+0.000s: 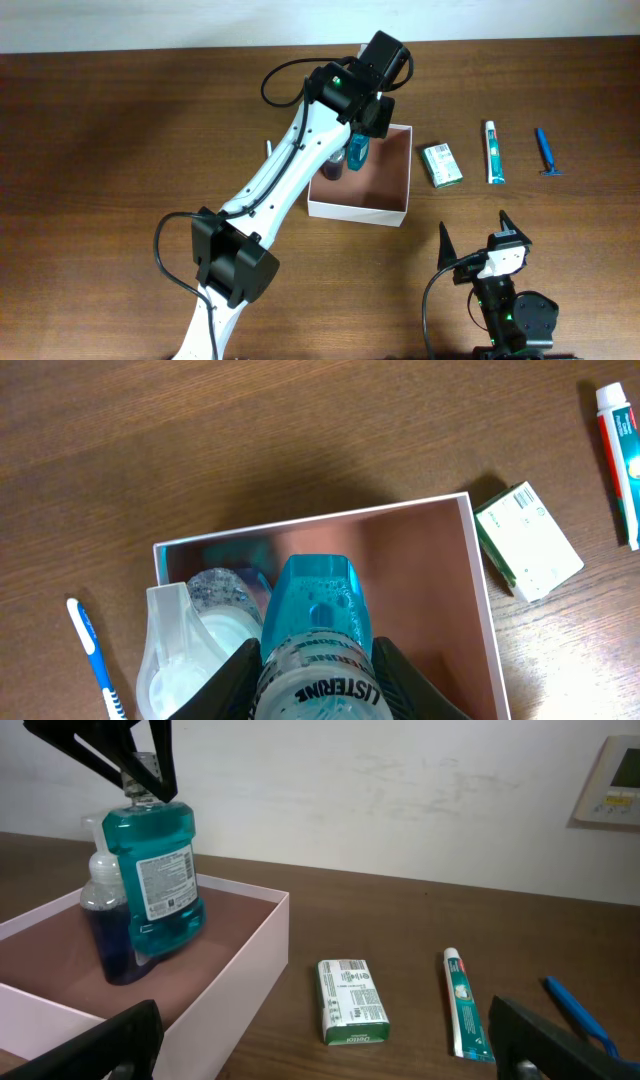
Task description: Pack container
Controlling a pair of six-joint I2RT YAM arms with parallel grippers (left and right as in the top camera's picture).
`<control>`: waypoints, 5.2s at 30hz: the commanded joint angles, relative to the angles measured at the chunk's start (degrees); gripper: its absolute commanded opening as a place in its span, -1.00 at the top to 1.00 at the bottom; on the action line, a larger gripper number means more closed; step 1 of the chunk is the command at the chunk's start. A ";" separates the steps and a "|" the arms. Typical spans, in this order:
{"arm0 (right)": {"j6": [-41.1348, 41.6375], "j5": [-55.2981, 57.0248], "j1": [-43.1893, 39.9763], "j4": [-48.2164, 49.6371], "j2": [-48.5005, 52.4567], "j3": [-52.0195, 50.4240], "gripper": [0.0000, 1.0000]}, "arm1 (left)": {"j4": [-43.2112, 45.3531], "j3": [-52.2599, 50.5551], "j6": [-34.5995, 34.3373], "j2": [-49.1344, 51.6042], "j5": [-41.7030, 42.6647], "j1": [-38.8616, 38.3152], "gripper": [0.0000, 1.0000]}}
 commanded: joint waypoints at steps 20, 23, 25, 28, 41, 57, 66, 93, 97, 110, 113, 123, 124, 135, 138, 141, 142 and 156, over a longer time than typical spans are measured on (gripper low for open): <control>0.26 0.52 -0.26 -0.39 -0.59 -0.26 -0.98 | 1.57 0.55 -0.74 0.11 -1.03 0.20 0.60; 0.26 0.52 -0.26 -0.39 -0.59 -0.26 -0.98 | 1.25 0.55 -0.74 0.11 -1.01 0.17 0.60; 0.26 0.52 -0.26 -0.39 -0.59 -0.26 -0.98 | 1.16 0.55 -0.76 0.13 -1.01 0.15 0.60; 0.24 0.52 -0.26 -0.39 -0.59 -0.26 -0.97 | 1.14 0.55 -0.76 0.13 -0.81 0.13 0.60; 0.24 0.52 -0.26 -0.39 -0.59 -0.26 -0.98 | -0.11 0.55 -0.76 0.63 -0.31 0.13 0.60; 0.26 0.52 -0.26 -0.39 -0.59 -0.26 -0.98 | -0.42 0.55 -0.74 1.84 0.22 0.15 0.60; 0.24 0.52 -0.26 -0.39 -0.59 -0.26 -0.98 | -0.07 0.55 -0.72 1.84 0.22 0.20 0.59; 0.24 0.52 -0.26 -0.39 -0.59 -0.26 -0.98 | 0.33 0.55 -0.72 3.54 0.04 0.20 0.58; 0.26 0.52 -0.26 -0.39 -0.59 -0.26 -0.98 | 0.37 0.55 -0.74 3.54 0.04 0.20 0.57; 0.26 0.52 -0.26 -0.39 -0.59 -0.26 -0.98 | 0.37 0.55 -0.72 3.54 0.02 0.20 0.32; 0.24 0.52 -0.26 -0.39 -0.59 -0.26 -0.98 | 0.37 0.55 -0.72 3.54 0.02 0.20 0.32; 0.24 0.52 -0.26 -0.39 -0.59 -0.26 -0.98 | 0.35 0.55 -0.72 3.54 0.04 0.20 0.32; 0.24 0.52 -0.26 -0.39 -0.59 -0.26 -0.98 | 0.35 0.55 -0.74 3.54 0.04 0.20 0.32; 0.26 0.52 -0.26 -0.39 -0.59 -0.26 -0.98 | 0.33 0.55 -0.74 3.61 0.07 0.17 0.32; 0.26 0.52 -0.26 -0.39 -0.59 -0.26 -0.98 | 0.31 0.55 -0.74 3.89 0.09 0.17 0.32; 0.26 0.52 -0.26 -0.39 -0.59 -0.26 -0.98 | 0.33 0.55 -0.74 4.37 0.50 0.13 0.32; 0.26 0.52 -0.26 -0.39 -0.59 -0.26 -0.98 | 0.31 0.55 -0.74 4.46 0.52 0.13 0.32; 0.24 0.52 -0.26 -0.39 -0.59 -0.26 -0.98 | 0.33 0.44 -0.74 4.52 1.38 0.13 0.33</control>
